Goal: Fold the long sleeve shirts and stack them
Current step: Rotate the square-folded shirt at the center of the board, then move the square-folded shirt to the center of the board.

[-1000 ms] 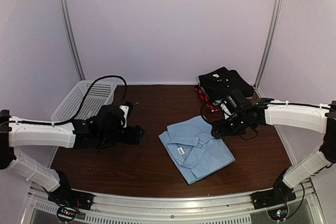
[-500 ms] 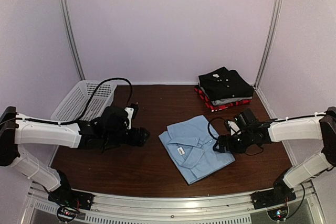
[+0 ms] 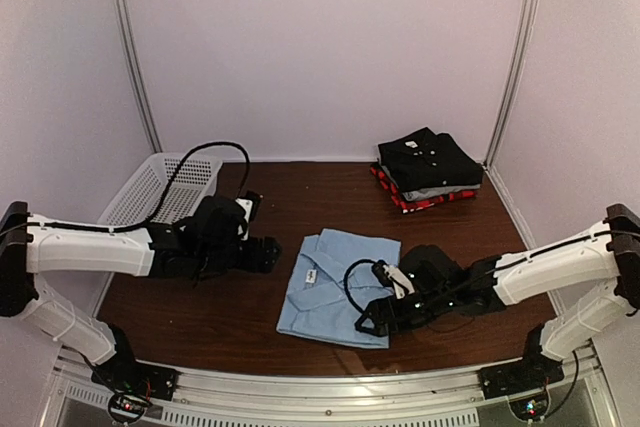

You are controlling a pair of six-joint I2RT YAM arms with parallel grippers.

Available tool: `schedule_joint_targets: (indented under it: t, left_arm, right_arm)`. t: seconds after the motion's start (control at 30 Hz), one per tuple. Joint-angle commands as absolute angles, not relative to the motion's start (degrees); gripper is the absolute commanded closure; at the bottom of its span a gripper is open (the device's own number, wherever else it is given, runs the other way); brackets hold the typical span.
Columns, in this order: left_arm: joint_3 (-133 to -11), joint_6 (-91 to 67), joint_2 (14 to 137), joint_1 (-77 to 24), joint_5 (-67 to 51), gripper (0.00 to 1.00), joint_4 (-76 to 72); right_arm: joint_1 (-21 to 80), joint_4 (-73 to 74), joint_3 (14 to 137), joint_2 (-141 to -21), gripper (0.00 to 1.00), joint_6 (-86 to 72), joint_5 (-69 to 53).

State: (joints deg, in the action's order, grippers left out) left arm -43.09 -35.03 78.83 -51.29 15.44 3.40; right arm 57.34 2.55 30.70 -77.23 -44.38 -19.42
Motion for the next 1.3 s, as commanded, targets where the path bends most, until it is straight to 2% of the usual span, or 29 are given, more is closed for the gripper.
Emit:
schedule_joint_targets:
  t: [0.0,0.1,0.23,0.43,0.7,0.93,1.27]
  left_arm:
    - [-45.10,-34.98,76.82,-49.91,17.79,0.15,6.80]
    - [-44.55,-35.80,75.72,-49.66,16.41,0.14,7.43]
    - [-43.01,-37.46,75.06,-49.65,13.28,0.13,7.29]
    - [-40.60,-37.92,73.65,-49.66,11.59,0.13,4.12]
    - [-42.41,-36.56,75.68,-49.66,12.12,0.13,4.33]
    - [-42.98,-36.39,77.05,-49.66,12.03,0.13,4.48]
    - [-43.73,-36.47,78.91,-49.66,11.46,0.13,4.86]
  right_arm:
    - [65.02,-4.07,42.07,-88.41,0.15,-44.22,-19.35]
    - [67.04,-0.97,48.87,-93.65,0.15,-39.99,-19.96]
    - [64.24,7.01,52.49,-92.77,0.14,-34.50,-16.43]
    - [52.79,15.58,53.88,-86.91,0.13,-27.77,-13.02]
    - [34.05,14.21,61.73,-86.42,0.15,-21.08,-1.92]
    - [19.12,9.49,75.99,-97.81,0.14,-18.11,-0.38]
    - [10.09,12.05,105.02,-124.42,0.15,-18.32,-0.35]
